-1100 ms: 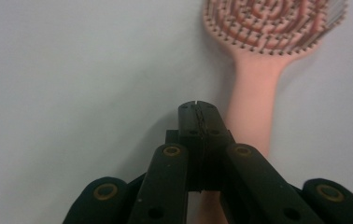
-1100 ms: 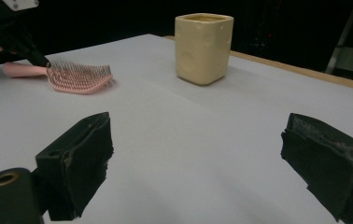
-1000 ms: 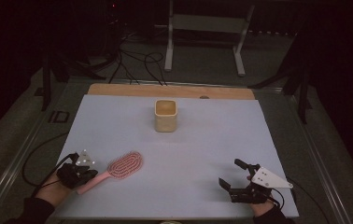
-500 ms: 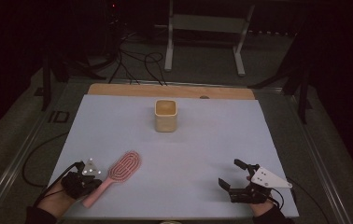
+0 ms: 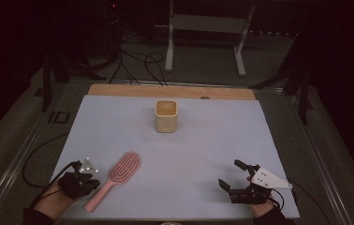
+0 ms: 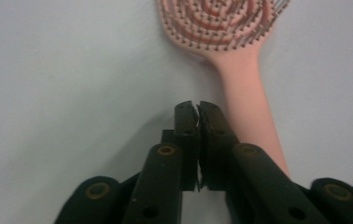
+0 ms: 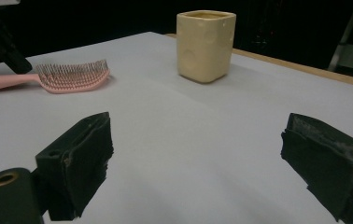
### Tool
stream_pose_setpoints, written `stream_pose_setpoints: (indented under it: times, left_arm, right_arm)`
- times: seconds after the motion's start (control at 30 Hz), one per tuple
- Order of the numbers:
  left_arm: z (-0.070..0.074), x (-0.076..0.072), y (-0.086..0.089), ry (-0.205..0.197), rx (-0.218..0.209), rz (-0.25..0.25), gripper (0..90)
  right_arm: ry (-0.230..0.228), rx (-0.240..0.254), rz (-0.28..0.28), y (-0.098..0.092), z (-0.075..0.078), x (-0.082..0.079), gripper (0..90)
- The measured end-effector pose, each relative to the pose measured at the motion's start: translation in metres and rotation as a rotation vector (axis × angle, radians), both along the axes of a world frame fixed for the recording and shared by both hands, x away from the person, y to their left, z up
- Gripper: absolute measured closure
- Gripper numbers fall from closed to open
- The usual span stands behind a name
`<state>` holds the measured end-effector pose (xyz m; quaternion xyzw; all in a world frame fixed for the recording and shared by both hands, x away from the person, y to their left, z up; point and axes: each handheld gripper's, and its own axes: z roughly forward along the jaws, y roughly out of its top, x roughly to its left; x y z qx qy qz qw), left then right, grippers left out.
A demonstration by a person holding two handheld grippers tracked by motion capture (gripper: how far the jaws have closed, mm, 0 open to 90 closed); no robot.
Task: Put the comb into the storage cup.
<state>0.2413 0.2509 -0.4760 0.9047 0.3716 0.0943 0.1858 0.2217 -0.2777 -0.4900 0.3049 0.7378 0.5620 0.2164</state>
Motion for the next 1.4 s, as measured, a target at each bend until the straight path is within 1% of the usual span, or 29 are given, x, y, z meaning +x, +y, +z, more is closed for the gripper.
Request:
stream_pose_setpoints:
  times: [0.07, 0.1, 0.13, 0.17, 0.2, 0.23, 0.27, 0.3, 0.4, 0.5, 0.57, 0.6, 0.67, 0.7, 0.73, 0.8, 0.83, 0.87, 0.9, 0.93, 1.0, 1.07, 1.1, 1.13, 1.2, 1.23, 1.27, 1.33, 1.4]
  left_arm:
    - [0.004, 0.001, 0.000, 0.003, -0.006, 0.021, 84.0]
    - [0.007, 0.001, -0.001, 0.002, 0.007, 0.030, 82.0]
    - [0.008, 0.002, -0.001, 0.006, 0.010, 0.035, 78.9]
    - [0.010, 0.002, -0.002, 0.013, 0.001, 0.051, 78.2]
    - [0.012, 0.003, -0.002, 0.014, 0.003, 0.068, 72.5]
    - [0.012, 0.003, -0.002, 0.014, 0.003, 0.068, 69.6]
    - [0.015, 0.004, -0.003, 0.021, 0.001, 0.087, 66.9]
    - [0.017, 0.005, -0.004, 0.017, 0.004, 0.095, 65.5]
    - [0.021, 0.006, -0.006, 0.026, 0.002, 0.111, 59.2]
    - [0.024, 0.007, -0.009, 0.046, -0.010, 0.099, 53.8]
    - [0.024, 0.007, -0.010, 0.050, -0.008, 0.094, 50.3]
    - [0.024, 0.007, -0.013, 0.065, -0.011, 0.081, 50.3]
    - [0.024, 0.007, -0.016, 0.071, -0.003, 0.074, 41.7]
    - [0.024, 0.006, -0.023, 0.068, 0.024, 0.087, 30.5]
    - [0.024, 0.006, -0.025, 0.072, 0.026, 0.087, 26.7]
    - [0.023, 0.006, -0.029, 0.089, 0.030, 0.090, 16.0]
    - [0.023, 0.006, -0.029, 0.089, 0.030, 0.090, 12.9]
    - [0.023, 0.007, -0.031, 0.094, 0.022, 0.100, 12.9]
    - [0.023, 0.008, -0.032, 0.104, 0.018, 0.109, 6.7]
    - [0.023, 0.009, -0.034, 0.115, 0.013, 0.124, 1.5]
    - [0.023, 0.010, -0.036, 0.135, 0.010, 0.124, 0.3]
    - [0.023, 0.010, -0.039, 0.144, 0.007, 0.146, 0.3]
    - [0.024, 0.011, -0.039, 0.150, 0.016, 0.155, 0.3]
    - [0.023, 0.012, -0.041, 0.164, 0.012, 0.161, 0.3]
    - [0.023, 0.013, -0.041, 0.171, 0.012, 0.166, 0.3]
    - [0.021, 0.015, -0.042, 0.196, 0.011, 0.172, 0.3]
    - [0.020, 0.016, -0.042, 0.194, 0.019, 0.182, 0.3]
    - [0.019, 0.018, -0.043, 0.209, 0.024, 0.188, 0.5]
    - [0.019, 0.019, -0.044, 0.214, 0.027, 0.185, 1.1]
  right_arm:
    - [0.001, -0.003, 0.001, 0.000, 0.000, 0.000, 8.4]
    - [0.001, -0.002, 0.001, 0.000, 0.000, 0.000, 8.4]
    - [-0.002, 0.001, 0.000, 0.001, 0.000, -0.001, 8.4]
    - [-0.002, 0.000, 0.001, 0.000, 0.000, 0.000, 8.4]
    - [0.000, 0.000, 0.000, 0.000, 0.000, 0.000, 8.4]
    - [0.001, -0.001, -0.001, 0.000, 0.000, 0.000, 8.4]
    - [0.001, -0.003, -0.002, 0.000, 0.000, 0.000, 8.4]
    - [0.000, -0.003, -0.002, 0.000, 0.000, 0.000, 8.4]
    - [0.003, -0.001, -0.003, 0.000, 0.000, 0.000, 8.4]
    - [-0.001, -0.005, -0.004, 0.000, 0.000, 0.000, 8.4]
    - [-0.002, -0.005, -0.004, 0.000, 0.000, 0.000, 8.4]
    - [0.000, -0.003, -0.004, 0.000, 0.000, 0.001, 8.4]
    - [0.006, -0.002, -0.005, 0.000, -0.001, 0.001, 8.4]
    - [-0.001, -0.005, -0.005, 0.000, 0.000, 0.000, 8.4]
    - [0.002, -0.003, -0.006, 0.000, 0.000, 0.001, 8.3]
    - [0.009, -0.004, -0.008, 0.000, -0.001, 0.000, 8.4]
    - [0.009, -0.004, -0.008, 0.000, -0.001, 0.000, 8.4]
    - [0.007, -0.006, -0.006, 0.000, -0.001, 0.000, 8.4]
    - [0.001, -0.007, -0.007, 0.000, 0.000, 0.000, 8.4]
    - [0.005, -0.005, -0.009, 0.000, -0.001, 0.001, 8.4]
    - [0.008, -0.007, -0.008, 0.000, -0.001, 0.001, 8.4]
    - [0.006, -0.007, -0.009, 0.000, -0.001, 0.000, 8.4]
    - [0.003, -0.008, -0.010, 0.000, -0.001, 0.001, 8.4]
    - [0.007, -0.007, -0.011, 0.000, -0.001, 0.001, 8.4]
    - [0.008, -0.009, -0.007, 0.000, -0.001, 0.001, 8.4]
    - [0.007, -0.011, -0.007, 0.001, -0.001, 0.001, 8.4]
    - [0.005, -0.011, -0.008, 0.001, -0.001, 0.000, 8.4]
    - [0.005, -0.008, -0.007, 0.000, -0.001, 0.001, 8.4]
    - [0.009, -0.010, -0.007, 0.000, -0.001, 0.001, 8.4]
